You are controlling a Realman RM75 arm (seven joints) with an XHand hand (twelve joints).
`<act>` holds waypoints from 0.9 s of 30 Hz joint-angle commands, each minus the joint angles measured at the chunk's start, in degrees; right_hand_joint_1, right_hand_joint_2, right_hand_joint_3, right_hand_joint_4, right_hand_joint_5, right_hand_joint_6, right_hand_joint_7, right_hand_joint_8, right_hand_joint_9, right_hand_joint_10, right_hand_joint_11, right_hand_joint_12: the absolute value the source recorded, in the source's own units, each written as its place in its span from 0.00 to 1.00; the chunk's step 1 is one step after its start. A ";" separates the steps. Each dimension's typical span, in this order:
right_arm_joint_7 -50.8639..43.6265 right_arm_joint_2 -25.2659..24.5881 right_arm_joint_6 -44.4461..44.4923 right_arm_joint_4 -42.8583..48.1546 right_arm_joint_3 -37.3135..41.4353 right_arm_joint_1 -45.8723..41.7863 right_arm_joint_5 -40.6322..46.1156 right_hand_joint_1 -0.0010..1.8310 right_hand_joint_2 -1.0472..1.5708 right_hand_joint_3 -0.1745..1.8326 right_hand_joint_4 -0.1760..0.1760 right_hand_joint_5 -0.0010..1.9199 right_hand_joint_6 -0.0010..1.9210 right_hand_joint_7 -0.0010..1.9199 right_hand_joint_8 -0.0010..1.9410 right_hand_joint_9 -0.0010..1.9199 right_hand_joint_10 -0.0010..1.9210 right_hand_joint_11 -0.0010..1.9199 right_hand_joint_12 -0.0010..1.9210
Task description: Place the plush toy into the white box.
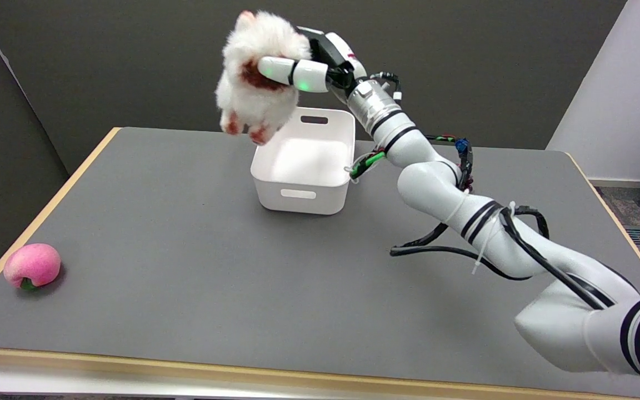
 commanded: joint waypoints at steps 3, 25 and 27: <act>-0.06 1.48 -0.91 -20.98 -1.07 5.42 6.65 0.63 0.86 0.17 0.16 0.27 0.83 0.43 0.72 0.42 0.66 0.39 0.90; 2.71 16.27 11.93 -3.58 -1.75 -8.42 8.25 0.26 0.59 0.52 0.66 0.00 0.06 0.00 0.01 0.00 0.18 0.00 0.59; 5.54 16.56 14.74 -3.05 -1.63 -9.80 8.25 0.23 0.59 0.51 0.66 0.00 0.06 0.00 0.00 0.00 0.16 0.00 0.58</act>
